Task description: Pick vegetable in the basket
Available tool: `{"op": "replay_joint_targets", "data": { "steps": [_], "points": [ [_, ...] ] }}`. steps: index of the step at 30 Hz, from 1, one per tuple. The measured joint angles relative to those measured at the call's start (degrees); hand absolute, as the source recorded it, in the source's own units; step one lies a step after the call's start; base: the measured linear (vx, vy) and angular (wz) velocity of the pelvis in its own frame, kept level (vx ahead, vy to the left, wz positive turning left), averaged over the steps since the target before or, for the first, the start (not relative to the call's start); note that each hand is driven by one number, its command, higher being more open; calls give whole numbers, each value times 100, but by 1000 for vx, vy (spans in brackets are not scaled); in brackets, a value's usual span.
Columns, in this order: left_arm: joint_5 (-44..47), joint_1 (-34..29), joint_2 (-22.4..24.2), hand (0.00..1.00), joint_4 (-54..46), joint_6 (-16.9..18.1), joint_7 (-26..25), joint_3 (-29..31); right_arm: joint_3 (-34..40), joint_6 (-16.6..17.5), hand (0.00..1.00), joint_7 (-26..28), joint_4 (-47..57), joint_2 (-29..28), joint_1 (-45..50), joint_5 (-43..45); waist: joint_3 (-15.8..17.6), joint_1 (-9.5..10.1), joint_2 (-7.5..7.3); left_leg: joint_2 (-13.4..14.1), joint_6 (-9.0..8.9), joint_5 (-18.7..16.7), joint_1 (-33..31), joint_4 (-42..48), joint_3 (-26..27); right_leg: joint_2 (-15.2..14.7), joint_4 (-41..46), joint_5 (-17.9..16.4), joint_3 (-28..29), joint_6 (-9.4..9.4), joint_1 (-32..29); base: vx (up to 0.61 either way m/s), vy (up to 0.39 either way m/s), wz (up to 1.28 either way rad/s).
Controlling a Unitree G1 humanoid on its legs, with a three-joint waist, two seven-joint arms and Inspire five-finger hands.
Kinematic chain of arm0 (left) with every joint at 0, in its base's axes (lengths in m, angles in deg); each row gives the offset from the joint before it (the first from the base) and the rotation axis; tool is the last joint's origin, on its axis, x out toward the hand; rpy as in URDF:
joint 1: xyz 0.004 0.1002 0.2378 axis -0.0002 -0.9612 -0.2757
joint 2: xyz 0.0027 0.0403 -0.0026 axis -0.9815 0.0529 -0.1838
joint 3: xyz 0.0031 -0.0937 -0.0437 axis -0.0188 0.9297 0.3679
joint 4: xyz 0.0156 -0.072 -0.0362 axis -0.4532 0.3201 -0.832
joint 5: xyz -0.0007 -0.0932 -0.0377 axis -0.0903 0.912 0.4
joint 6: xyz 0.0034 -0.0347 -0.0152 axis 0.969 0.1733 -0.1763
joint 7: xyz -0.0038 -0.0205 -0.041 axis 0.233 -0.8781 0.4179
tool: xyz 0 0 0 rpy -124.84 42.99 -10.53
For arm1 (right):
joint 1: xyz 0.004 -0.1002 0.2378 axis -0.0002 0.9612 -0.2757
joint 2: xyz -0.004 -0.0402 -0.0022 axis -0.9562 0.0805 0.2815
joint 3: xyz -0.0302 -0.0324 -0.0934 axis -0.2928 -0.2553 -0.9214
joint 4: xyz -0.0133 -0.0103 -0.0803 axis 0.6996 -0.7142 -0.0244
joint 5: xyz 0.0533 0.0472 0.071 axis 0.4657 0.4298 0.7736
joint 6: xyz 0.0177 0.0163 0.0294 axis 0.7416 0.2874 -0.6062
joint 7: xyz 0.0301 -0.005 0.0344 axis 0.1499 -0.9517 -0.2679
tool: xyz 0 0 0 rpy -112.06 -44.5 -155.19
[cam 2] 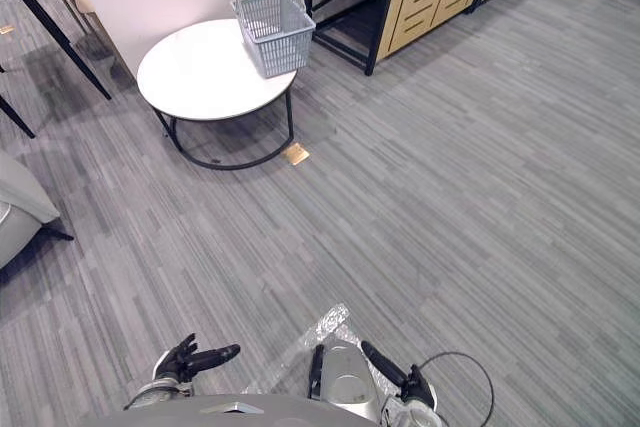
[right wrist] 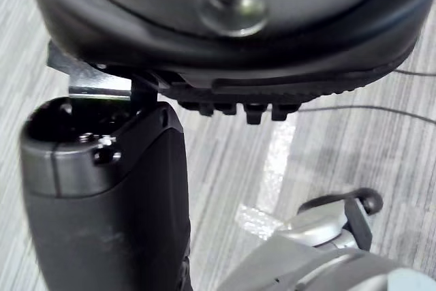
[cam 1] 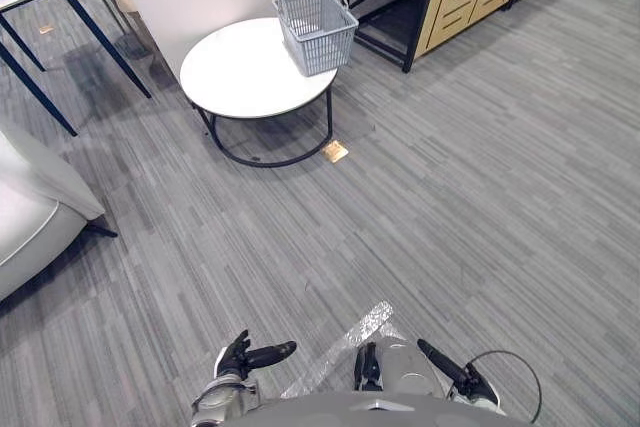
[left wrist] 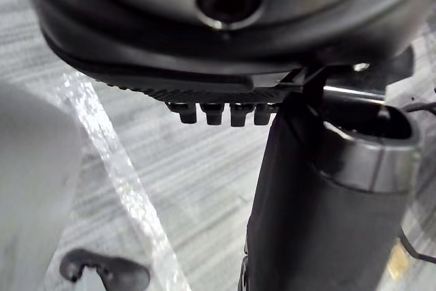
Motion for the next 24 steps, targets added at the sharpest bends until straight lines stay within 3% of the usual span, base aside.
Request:
{"op": "replay_joint_targets", "data": {
  "steps": [1, 2, 4, 6, 7, 9, 10, 11, 12, 13, 15, 17, 22, 24],
  "points": [
    [18, -32, -51, 100, -133, 39, -4, 216, -81, -33, 100, -31, -32, 19, 28, 12, 34, 139, -18, 328, 410, 1445, -435, 1123, 250, 306, -813, 160, 258, 2, 700, 238, -84, -83],
    [122, -74, -118, 100, -225, 47, -40, 318, -200, 1, 100, -91, -25, -54, 152, 48, 69, 332, -164, 539, 531, 1049, -830, 2138, 507, 350, -1475, 544, 423, -113, 1259, 202, -20, -99],
    [136, -99, -154, 100, -312, 149, -72, 421, -149, 27, 100, -153, -25, -48, 166, 53, 4, 344, -329, 590, 626, 169, -1424, 2546, 843, 315, -1877, 730, 577, -133, 1757, 226, -25, -74],
    [167, -88, -142, 100, -340, 193, -64, 519, -131, 39, 100, -170, -22, -38, 139, 65, 39, 343, -304, 377, 431, -411, -1953, 1579, 1164, 224, -2200, 780, 786, -73, 2145, 326, 46, -48],
    [217, -70, -128, 100, -347, 182, -63, 560, -133, 37, 100, -167, -24, -59, 131, 67, 51, 347, -313, 228, 344, -483, -2054, 1061, 1165, 176, -2270, 792, 824, -53, 2234, 333, 113, -38],
    [224, -28, -73, 100, -362, 161, -113, 644, -135, 41, 100, -161, -19, -145, 109, 83, 64, 387, -336, -335, 169, -340, -2111, -1042, 917, 0, -2487, 732, 981, 120, 2492, 359, 189, -41],
    [242, -24, -62, 100, -356, 153, -149, 657, -206, 33, 100, -129, -21, -147, 108, 78, 68, 395, -324, -546, 213, 126, -2123, -1900, 675, -66, -2545, 647, 1058, 249, 2624, 253, 171, -39],
    [254, -23, -61, 100, -353, 153, -153, 683, -256, 34, 100, -133, -19, -147, 109, 67, 61, 434, -337, -624, 224, 473, -2085, -2067, 593, -106, -2552, 595, 1124, 328, 2691, 374, 272, -39],
    [279, -9, -97, 100, -350, 151, -169, 687, -331, 27, 100, -145, -38, -170, 102, 38, 64, 459, -424, -795, 489, 859, -1933, -2218, 629, -233, -2558, 501, 1228, 466, 2794, 411, 237, -21],
    [313, 12, -176, 100, -353, 167, -188, 683, -437, 45, 100, -160, -29, -275, 90, 33, 42, 434, -656, -983, 593, 862, -1865, -2324, 677, -416, -2529, 519, 1246, 512, 2794, 487, 282, -8],
    [516, 46, -291, 100, -370, 157, -182, 720, -482, 40, 100, -140, -40, -331, 47, 22, 120, 459, -804, -1051, 689, 818, -1852, -2249, 736, -525, -2441, 623, 1287, 662, 2787, 282, 148, 10],
    [626, 16, -321, 100, -349, 148, -189, 722, -513, 42, 100, -139, -38, -369, 4, -88, 142, 466, -825, -1104, 813, 725, -1657, -2214, 780, -581, -2063, 800, 1440, 742, 2752, 292, 166, 8],
    [626, -21, -378, 100, -320, 151, -181, 724, -681, 127, 100, -104, -29, -348, -124, -179, 71, 613, -779, -1061, 783, 195, -1762, -1719, 934, -685, -2124, 825, 1683, 758, 2759, 89, 51, -22],
    [625, -24, -347, 100, -315, 145, -180, 723, -692, 116, 100, -96, -45, -261, -216, -201, 24, 604, -650, -1015, 825, -67, -2032, -1445, 983, -712, -2102, 758, 1695, 860, 2575, -4, 77, -23]
  ]
}}
